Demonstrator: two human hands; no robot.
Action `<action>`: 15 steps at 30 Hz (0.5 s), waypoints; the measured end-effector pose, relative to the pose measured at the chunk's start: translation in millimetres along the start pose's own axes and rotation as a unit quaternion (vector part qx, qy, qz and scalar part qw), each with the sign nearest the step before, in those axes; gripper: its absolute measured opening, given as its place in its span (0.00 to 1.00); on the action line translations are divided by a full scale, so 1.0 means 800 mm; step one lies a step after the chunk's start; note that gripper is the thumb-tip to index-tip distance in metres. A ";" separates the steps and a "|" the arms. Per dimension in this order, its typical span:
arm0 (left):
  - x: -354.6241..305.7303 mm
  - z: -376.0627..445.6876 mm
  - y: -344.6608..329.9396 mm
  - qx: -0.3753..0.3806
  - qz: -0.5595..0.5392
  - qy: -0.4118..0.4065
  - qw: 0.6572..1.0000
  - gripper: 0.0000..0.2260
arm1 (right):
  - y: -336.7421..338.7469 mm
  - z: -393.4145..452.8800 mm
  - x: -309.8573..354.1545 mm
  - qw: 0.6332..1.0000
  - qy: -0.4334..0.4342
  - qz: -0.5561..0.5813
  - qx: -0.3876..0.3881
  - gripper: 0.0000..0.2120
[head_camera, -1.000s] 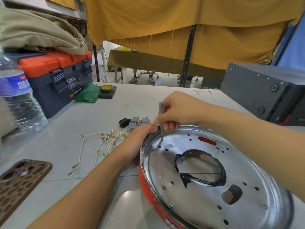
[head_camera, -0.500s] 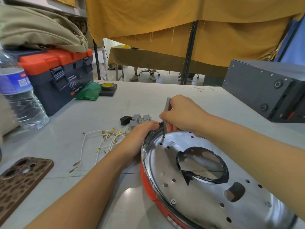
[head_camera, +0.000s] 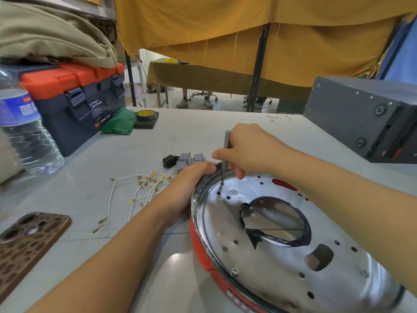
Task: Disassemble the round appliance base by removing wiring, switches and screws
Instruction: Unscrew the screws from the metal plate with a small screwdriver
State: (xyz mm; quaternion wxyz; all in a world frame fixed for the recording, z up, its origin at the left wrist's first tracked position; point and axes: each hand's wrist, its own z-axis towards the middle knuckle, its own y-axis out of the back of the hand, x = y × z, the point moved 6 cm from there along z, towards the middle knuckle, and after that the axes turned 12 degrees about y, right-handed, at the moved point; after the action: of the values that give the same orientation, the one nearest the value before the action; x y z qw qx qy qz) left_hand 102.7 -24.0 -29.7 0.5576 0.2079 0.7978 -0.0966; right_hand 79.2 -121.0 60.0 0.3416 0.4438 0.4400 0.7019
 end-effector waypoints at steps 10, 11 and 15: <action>-0.004 -0.005 -0.002 -0.001 0.001 -0.006 1.000 0.15 | -0.003 -0.007 -0.009 0.996 0.052 0.065 0.026 0.25; -0.005 -0.007 -0.004 0.002 0.012 -0.007 1.000 0.15 | -0.002 -0.008 -0.009 0.995 0.058 0.072 0.034 0.25; -0.012 -0.001 -0.008 -0.010 0.033 0.003 0.999 0.16 | 0.002 -0.008 -0.008 0.992 0.080 0.084 0.058 0.23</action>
State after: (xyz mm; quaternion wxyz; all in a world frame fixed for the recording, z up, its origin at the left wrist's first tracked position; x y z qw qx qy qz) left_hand 101.9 -31.7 -20.8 0.5600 0.2287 0.7933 -0.0694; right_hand 75.3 -128.9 58.4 0.2195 0.4408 0.4669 0.7345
